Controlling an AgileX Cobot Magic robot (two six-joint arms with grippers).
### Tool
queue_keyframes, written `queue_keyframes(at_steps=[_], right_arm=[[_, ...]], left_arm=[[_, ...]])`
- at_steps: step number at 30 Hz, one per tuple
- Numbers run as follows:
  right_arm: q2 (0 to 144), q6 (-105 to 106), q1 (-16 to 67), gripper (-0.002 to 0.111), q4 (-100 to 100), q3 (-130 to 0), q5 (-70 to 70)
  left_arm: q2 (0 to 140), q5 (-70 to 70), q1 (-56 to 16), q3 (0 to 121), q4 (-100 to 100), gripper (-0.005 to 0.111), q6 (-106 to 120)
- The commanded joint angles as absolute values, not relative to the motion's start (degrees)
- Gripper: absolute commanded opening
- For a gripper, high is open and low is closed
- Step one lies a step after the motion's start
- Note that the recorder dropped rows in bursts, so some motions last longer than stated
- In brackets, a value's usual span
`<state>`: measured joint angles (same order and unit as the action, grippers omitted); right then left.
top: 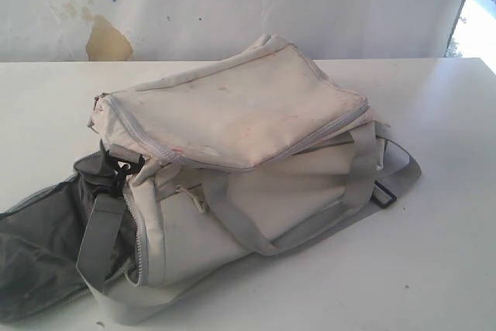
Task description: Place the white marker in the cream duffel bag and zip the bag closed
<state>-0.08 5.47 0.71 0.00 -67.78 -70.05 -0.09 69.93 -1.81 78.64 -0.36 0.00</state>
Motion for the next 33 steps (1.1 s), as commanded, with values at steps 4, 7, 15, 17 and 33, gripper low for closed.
queue_keyframes(at_steps=[4,7,15,17,33], right_arm=[[0.00,5.33,0.59,0.000,0.00,-67.89,-69.96],[0.00,5.33,0.59,0.000,0.00,-67.89,-69.96],[0.00,5.11,0.59,0.000,0.00,-64.37,-67.81],[0.00,5.11,0.59,0.000,0.00,-62.46,-66.42],[0.00,4.02,0.59,0.000,0.00,-41.23,-44.12]], left_arm=[[0.00,69.96,-1.88,78.75,-1.29,0.000,6.37],[0.00,69.96,-1.88,77.17,-1.29,0.000,6.37],[0.00,64.32,-1.88,66.34,-1.29,0.000,2.73],[0.00,60.62,-1.88,62.87,-1.29,0.000,2.59],[0.00,28.18,-1.88,38.08,-1.29,0.000,2.34]])
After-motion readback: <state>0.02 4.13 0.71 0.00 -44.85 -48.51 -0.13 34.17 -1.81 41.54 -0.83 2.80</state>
